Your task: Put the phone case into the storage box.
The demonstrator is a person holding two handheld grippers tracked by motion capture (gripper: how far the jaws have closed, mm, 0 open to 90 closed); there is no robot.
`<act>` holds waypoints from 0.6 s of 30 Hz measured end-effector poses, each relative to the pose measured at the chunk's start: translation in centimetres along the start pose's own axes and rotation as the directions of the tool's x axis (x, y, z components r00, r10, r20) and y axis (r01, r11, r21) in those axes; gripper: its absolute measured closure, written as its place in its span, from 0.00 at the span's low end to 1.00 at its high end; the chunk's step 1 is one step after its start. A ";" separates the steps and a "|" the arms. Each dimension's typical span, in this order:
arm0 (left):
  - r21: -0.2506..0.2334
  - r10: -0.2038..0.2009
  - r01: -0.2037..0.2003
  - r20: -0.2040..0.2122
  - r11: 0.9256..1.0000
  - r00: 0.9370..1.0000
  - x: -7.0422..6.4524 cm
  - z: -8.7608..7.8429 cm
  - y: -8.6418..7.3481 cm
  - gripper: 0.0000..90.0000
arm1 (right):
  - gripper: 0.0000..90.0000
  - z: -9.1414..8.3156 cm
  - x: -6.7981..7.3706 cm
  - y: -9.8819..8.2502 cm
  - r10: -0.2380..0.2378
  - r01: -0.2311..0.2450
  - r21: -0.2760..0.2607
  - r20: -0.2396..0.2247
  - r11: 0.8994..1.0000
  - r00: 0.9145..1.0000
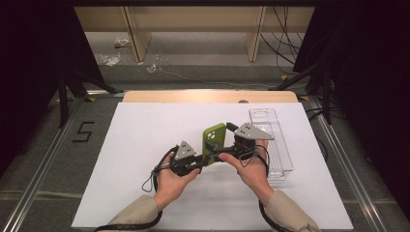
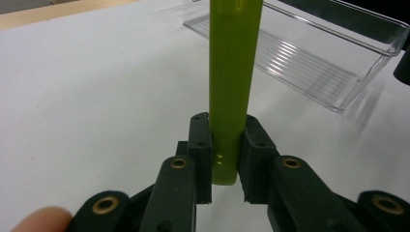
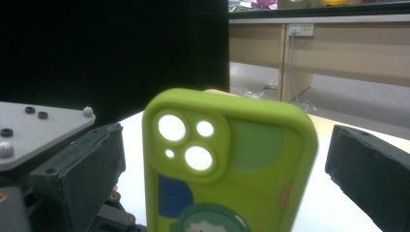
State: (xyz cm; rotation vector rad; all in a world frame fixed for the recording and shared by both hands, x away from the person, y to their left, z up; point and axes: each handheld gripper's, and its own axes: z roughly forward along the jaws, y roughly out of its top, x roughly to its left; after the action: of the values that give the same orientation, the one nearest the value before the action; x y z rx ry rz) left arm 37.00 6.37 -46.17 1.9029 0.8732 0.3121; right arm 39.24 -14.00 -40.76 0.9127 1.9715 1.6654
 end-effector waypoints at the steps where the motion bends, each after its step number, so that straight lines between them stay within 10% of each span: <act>1: 0.000 0.000 0.000 0.001 1.000 1.000 0.0 0.0 0.0 0.86 | 0.02 0.0 0.0 0.0 -0.001 0.001 0.000 0.003 1.000 1.000; 18: -0.002 -0.003 0.003 0.004 1.000 1.000 -0.6 0.4 0.1 0.86 | 0.07 0.6 0.1 -0.2 0.012 -0.012 0.005 0.040 1.000 0.999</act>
State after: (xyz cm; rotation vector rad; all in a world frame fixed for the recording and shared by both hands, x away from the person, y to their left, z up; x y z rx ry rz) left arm 36.86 5.67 -46.24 1.8993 0.8727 0.3076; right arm 39.51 -13.57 -41.11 0.9540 1.9490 1.6360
